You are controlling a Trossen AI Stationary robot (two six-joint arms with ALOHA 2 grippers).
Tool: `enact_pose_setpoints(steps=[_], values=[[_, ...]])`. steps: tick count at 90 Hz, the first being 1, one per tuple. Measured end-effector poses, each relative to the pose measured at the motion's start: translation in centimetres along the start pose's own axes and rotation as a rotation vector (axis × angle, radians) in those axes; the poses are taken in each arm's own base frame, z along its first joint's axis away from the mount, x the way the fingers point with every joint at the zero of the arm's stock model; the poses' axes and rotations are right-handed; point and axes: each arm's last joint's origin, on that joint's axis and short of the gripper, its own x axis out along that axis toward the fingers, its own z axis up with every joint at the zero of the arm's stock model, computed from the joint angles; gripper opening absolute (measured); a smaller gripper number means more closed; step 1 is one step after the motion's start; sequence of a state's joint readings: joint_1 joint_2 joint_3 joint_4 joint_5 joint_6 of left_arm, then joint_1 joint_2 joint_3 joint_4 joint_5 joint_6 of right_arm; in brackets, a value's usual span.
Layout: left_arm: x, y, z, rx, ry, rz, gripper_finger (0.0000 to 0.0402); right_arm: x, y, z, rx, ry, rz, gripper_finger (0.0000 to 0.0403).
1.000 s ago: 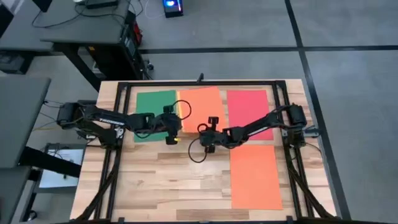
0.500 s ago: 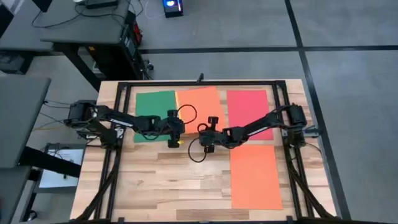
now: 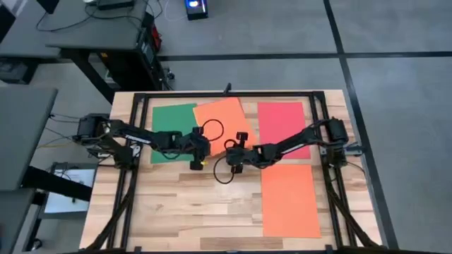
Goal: Organize paper
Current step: Put the orange paper on the bottom left of the table
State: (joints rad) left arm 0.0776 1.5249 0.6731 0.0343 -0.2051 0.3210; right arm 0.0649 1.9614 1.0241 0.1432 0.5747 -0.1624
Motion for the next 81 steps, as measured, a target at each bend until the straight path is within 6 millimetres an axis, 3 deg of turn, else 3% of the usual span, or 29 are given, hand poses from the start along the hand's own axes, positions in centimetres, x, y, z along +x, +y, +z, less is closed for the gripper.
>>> enact_pose_setpoints(steps=[63,81], values=[[0.0,0.2,0.7,-0.018,-0.072,0.017,0.016,0.3,-0.4,-0.1,0.042,0.007,-0.009,0.0],[1.1,0.2,0.3,-0.041,-0.054,0.022,0.0155,0.2,-0.4,-0.1,0.058,0.01,-0.007,0.0]])
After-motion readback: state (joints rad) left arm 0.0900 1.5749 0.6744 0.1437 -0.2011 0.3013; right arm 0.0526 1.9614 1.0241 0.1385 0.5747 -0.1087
